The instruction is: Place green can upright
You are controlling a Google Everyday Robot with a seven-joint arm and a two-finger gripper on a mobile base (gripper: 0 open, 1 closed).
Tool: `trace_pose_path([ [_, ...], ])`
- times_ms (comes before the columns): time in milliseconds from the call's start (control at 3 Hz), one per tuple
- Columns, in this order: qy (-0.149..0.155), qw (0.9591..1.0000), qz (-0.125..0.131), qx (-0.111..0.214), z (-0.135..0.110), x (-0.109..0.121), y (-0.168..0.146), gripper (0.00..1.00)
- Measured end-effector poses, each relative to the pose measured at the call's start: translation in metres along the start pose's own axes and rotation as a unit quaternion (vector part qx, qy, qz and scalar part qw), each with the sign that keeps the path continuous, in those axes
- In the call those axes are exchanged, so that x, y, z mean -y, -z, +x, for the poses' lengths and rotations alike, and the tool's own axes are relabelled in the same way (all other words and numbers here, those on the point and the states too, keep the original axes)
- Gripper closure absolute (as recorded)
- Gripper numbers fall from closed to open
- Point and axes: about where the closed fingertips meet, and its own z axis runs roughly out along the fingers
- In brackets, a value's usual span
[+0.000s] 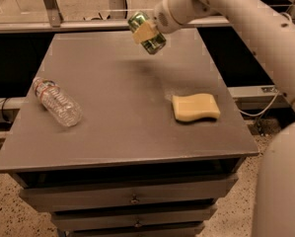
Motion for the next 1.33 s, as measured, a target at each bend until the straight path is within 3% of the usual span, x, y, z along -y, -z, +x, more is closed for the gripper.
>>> trace_pose_path([
  [333,0.0,0.9919,-0.046,0.118,0.022,0.02,0.044,1.0],
  [667,0.029,0.9743,-0.096,0.202,0.062,0.03,0.081,1.0],
  [1000,0.059,0.9553,-0.134,0.257,0.088,0.026,0.095,1.0],
  [1333,0.075,0.9326,-0.167,0.311,0.102,0.014,0.092,1.0],
])
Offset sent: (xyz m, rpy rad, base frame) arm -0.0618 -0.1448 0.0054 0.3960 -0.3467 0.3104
